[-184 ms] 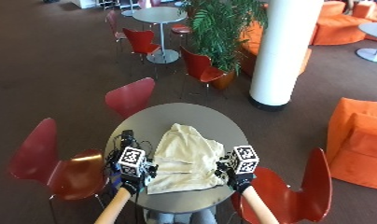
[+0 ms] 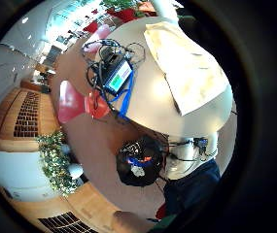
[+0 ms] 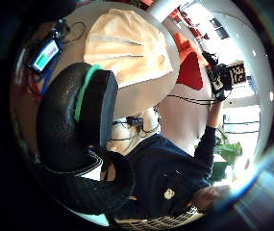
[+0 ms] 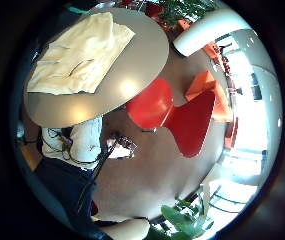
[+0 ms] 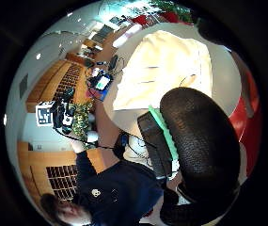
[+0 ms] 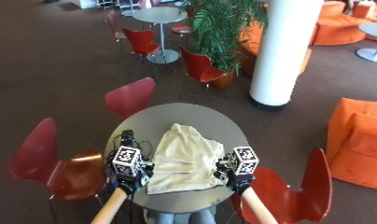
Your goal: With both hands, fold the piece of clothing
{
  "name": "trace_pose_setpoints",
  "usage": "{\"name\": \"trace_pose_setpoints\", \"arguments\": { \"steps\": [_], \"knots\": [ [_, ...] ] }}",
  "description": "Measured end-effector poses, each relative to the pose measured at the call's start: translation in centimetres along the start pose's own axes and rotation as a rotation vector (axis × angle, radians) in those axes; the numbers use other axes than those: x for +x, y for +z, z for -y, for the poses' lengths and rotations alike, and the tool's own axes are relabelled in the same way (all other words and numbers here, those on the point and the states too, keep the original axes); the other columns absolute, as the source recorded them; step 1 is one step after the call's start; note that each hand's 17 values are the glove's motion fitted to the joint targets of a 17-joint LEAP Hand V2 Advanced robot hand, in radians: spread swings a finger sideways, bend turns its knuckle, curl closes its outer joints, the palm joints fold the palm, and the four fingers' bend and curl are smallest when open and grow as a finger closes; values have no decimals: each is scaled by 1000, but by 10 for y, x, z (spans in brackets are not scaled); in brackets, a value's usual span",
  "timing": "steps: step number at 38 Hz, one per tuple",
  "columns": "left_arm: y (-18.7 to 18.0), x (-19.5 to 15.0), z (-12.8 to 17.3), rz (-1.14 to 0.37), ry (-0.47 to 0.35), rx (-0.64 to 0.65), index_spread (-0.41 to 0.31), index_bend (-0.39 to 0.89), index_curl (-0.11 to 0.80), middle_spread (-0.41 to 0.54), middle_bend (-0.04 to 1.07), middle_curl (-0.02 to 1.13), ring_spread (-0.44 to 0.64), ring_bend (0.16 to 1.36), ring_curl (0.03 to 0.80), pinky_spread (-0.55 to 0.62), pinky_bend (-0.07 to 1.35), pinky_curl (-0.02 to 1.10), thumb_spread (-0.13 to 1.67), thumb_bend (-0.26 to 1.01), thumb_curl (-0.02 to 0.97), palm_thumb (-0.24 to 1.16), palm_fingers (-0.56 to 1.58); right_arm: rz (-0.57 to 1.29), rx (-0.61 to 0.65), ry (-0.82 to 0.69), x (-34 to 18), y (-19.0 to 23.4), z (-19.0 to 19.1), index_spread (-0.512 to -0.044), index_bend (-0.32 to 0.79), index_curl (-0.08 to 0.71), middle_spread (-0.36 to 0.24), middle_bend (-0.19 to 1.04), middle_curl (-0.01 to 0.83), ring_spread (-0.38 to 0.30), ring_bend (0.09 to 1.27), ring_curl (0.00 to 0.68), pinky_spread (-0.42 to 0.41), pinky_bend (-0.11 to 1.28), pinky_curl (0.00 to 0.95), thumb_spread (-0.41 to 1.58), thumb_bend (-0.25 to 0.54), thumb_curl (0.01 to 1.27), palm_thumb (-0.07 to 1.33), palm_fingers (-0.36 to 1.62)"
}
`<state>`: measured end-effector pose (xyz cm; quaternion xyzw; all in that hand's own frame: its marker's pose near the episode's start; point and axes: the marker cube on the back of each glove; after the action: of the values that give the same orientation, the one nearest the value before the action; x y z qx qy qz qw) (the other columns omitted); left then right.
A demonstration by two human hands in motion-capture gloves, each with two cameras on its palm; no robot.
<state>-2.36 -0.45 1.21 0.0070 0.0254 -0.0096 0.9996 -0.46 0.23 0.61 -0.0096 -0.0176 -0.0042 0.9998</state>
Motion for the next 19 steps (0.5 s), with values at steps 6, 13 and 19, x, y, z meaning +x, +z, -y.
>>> {"name": "trace_pose_setpoints", "arguments": {
  "steps": [6, 13, 19],
  "knots": [
    [1, -6, -13, -35, -32, -20, -111, 224, 215, -14, 197, 197, 131, 447, 189, 176, 199, 167, 1115, 192, 108, 306, 504, 12, -19, -45, 4, 14, 14, -306, 182, 214, -163, 202, 177, -5, 323, 181, 150, 304, 192, 1087, 212, 98, 315, 450],
    [28, -13, -11, -68, -41, -93, -124, 194, 264, -38, 185, 240, 96, 445, 212, 141, 203, 203, 1320, 292, 190, 444, 565, -11, -194, -105, -8, 6, 6, -325, 146, 237, -121, 185, 219, -13, 345, 214, 149, 313, 228, 1168, 201, 151, 366, 471],
    [41, -4, 4, -61, 50, -260, -124, 159, 290, -29, 157, 262, 102, 433, 233, 127, 226, 242, 1287, 182, 202, 317, 520, -64, -299, -79, 3, 24, 36, -328, 75, 215, -92, 188, 248, -47, 432, 262, 105, 398, 273, 1158, 178, 199, 420, 508]
  ]
}}
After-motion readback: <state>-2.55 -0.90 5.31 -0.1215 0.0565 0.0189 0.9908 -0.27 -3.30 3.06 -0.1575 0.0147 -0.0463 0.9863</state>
